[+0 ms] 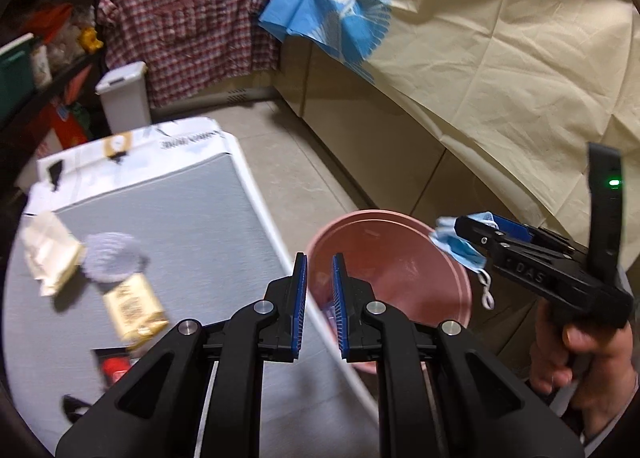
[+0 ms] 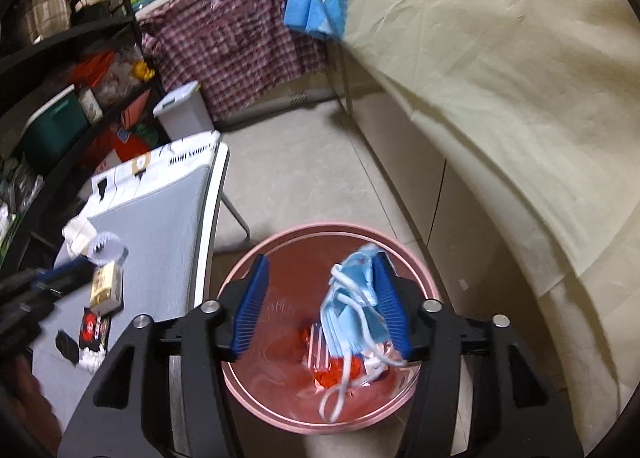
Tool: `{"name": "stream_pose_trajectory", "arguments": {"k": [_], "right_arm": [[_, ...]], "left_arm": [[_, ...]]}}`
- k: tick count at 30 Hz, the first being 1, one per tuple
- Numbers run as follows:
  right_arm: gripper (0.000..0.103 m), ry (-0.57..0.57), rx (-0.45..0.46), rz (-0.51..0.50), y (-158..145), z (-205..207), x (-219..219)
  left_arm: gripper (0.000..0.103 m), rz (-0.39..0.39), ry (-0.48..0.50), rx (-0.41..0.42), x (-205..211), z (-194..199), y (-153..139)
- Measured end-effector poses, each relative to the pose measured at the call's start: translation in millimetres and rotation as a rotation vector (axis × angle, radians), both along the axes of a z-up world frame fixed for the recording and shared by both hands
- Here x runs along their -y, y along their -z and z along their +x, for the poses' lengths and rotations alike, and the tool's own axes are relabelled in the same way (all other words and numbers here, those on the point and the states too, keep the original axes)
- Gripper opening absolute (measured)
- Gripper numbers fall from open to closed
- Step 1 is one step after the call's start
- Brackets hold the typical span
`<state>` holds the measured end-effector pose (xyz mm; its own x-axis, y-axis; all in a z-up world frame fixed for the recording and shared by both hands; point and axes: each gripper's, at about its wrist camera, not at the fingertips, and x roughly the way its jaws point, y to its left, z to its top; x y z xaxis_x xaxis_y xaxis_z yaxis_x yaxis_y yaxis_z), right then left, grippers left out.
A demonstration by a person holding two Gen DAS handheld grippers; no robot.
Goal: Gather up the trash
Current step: 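Open both tools to drop the plastic wrap and blue mask into the pink bin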
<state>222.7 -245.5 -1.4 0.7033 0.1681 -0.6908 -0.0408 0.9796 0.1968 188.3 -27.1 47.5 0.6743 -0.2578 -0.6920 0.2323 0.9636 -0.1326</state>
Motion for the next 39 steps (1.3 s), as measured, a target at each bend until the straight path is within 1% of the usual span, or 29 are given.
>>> {"name": "stream_pose_trajectory", "arguments": {"k": [6, 8, 10, 13, 14, 15, 16, 17, 18, 19, 21, 22, 24, 25, 26, 28, 30, 31, 32, 33, 34, 35, 36, 37, 38, 39], "right_arm": [[0.055, -0.015, -0.002, -0.024, -2, -6, -9], [0.055, -0.033, -0.006, -0.014, -2, -7, -12], [0.055, -0.042, -0.032, -0.060, 3, -6, -18], [0.055, -0.057, -0.057, -0.033, 6, -6, -16], [0.055, -0.046, -0.067, -0.074, 8, -6, -18], [0.055, -0.049, -0.084, -0.085, 11, -5, -19], [0.055, -0.073, -0.101, 0.001, 12, -4, -15], [0.054, -0.076, -0.093, 0.045, 10, -6, -13], [0.055, -0.062, -0.070, 0.026, 6, -8, -13], [0.056, -0.048, -0.051, -0.023, 4, -9, -15], [0.055, -0.056, -0.090, 0.033, 9, -7, -11], [0.055, -0.039, -0.102, 0.047, 11, -6, -9], [0.055, -0.032, -0.080, 0.001, 9, -8, -12], [0.055, -0.046, -0.080, 0.022, 8, -8, -12], [0.055, -0.056, -0.105, 0.058, 12, -4, -10], [0.056, -0.038, -0.127, 0.011, 17, -2, -12], [0.055, -0.057, -0.138, 0.082, 17, -1, -8], [0.056, -0.044, -0.140, 0.032, 18, 0, -10], [0.056, -0.049, -0.145, 0.022, 20, 1, -12], [0.055, -0.065, -0.157, 0.074, 22, 2, -11], [0.055, -0.060, -0.157, 0.071, 22, 3, -12], [0.057, -0.046, -0.146, -0.008, 22, 2, -17], [0.056, -0.072, -0.154, 0.023, 23, 3, -18], [0.053, -0.098, -0.174, 0.115, 26, 5, -15], [0.054, -0.068, -0.170, 0.086, 26, 6, -15], [0.057, -0.036, -0.151, 0.002, 23, 5, -17]], "left_arm": [[0.013, 0.020, -0.036, 0.024, -52, -24, -23], [0.013, 0.029, -0.048, 0.030, -69, -35, -29], [0.013, 0.041, -0.057, 0.036, -86, -46, -34], [0.013, 0.053, -0.069, 0.045, -108, -60, -40], [0.013, 0.053, -0.075, 0.047, -114, -63, -41], [0.013, 0.050, -0.082, 0.051, -122, -67, -42], [0.013, 0.048, -0.086, 0.055, -126, -70, -43], [0.013, 0.041, -0.097, 0.063, -134, -74, -44], [0.013, 0.035, -0.106, 0.069, -139, -76, -43], [0.013, 0.023, -0.119, 0.074, -145, -78, -43], [0.013, -0.026, -0.146, 0.077, -159, -80, -41], [0.013, -0.050, -0.158, 0.078, -165, -79, -40], [0.013, -0.064, -0.172, 0.087, -172, -80, -37], [0.013, -0.068, -0.180, 0.089, -176, -80, -36], [0.013, -0.069, -0.183, 0.090, -178, -80, -35], [0.013, -0.076, -0.193, 0.093, -186, -81, -34], [0.013, -0.090, -0.203, 0.093, -192, -82, -34], [0.013, -0.095, -0.207, 0.093, -195, -83, -34], [0.013, -0.101, -0.210, 0.094, -198, -84, -34], [0.013, -0.103, -0.210, 0.095, -200, -85, -33], [0.013, -0.103, -0.210, 0.098, -202, -86, -34], [0.013, -0.102, -0.211, 0.102, -203, -87, -34], [0.013, -0.104, -0.211, 0.105, -204, -88, -35], [0.013, -0.107, -0.210, 0.108, -204, -89, -36], [0.013, -0.110, -0.209, 0.112, -205, -89, -37], [0.013, -0.111, -0.209, 0.114, -205, -89, -37]]}}
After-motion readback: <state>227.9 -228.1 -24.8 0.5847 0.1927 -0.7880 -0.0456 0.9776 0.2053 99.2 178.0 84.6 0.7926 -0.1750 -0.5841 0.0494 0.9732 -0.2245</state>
